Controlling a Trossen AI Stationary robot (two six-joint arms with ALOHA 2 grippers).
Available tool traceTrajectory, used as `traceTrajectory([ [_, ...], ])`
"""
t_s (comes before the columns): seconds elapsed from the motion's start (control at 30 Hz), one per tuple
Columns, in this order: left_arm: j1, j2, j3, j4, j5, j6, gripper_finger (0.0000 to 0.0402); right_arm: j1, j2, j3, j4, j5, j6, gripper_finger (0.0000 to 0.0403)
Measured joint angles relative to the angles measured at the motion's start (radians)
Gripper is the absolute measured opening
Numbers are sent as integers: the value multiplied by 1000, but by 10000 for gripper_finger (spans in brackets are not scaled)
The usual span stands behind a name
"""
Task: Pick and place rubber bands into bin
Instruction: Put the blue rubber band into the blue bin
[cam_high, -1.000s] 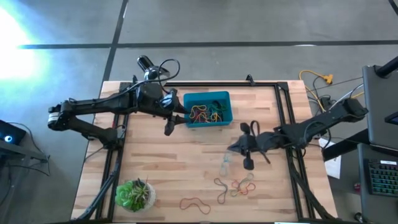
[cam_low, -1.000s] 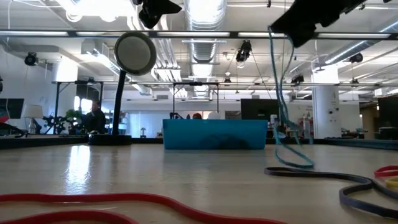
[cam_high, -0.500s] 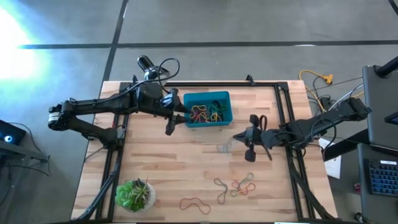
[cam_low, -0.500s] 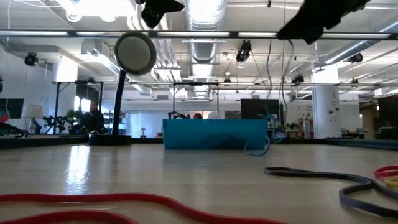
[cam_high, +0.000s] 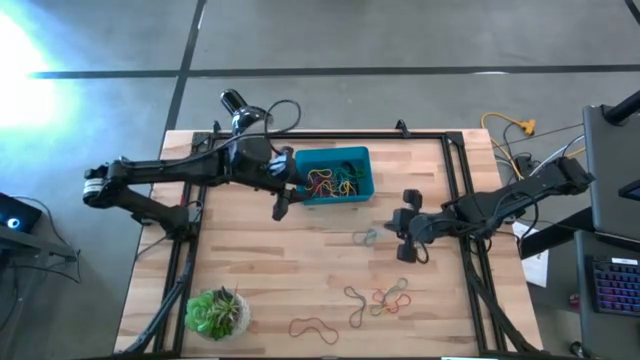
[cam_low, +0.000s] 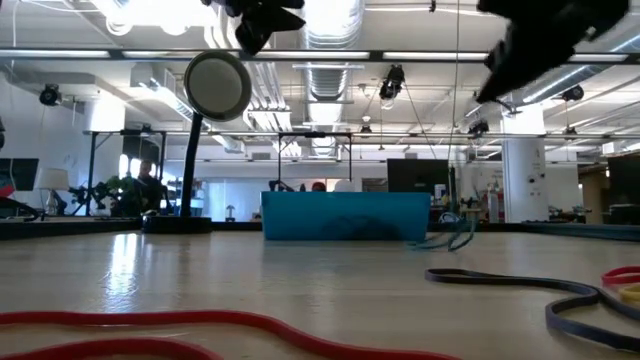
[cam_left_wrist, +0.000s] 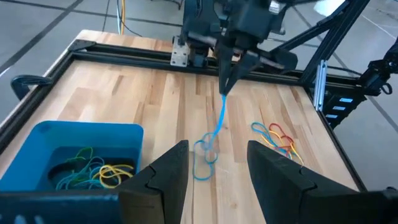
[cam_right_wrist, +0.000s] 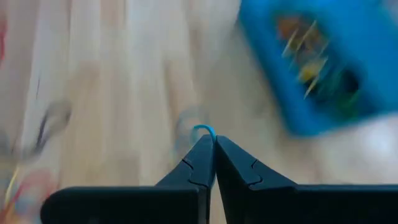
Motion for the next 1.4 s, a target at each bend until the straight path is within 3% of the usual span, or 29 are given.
traceTrajectory([
  [0.1,-7,30,0,5,1,0,148,4,22,-13,-99,-117,64,8],
  [0.33,-20,89,2,7,2,0,148,38,34,-94,-40,-423,91,8],
  [0.57,-24,97,3,10,2,1,148,71,34,-169,22,-603,178,8],
  [0.77,-24,96,3,10,2,3,148,80,30,-196,172,-598,203,21],
  [1.03,-24,96,3,13,2,2,148,80,42,-210,206,-591,211,99],
  [1.2,-24,96,4,25,2,0,148,80,47,-210,198,-377,234,133],
  [1.3,-25,96,4,24,2,-1,148,77,47,-218,194,-223,235,135],
  [1.4,-28,96,4,32,1,-1,148,56,65,-226,195,-158,233,127],
])
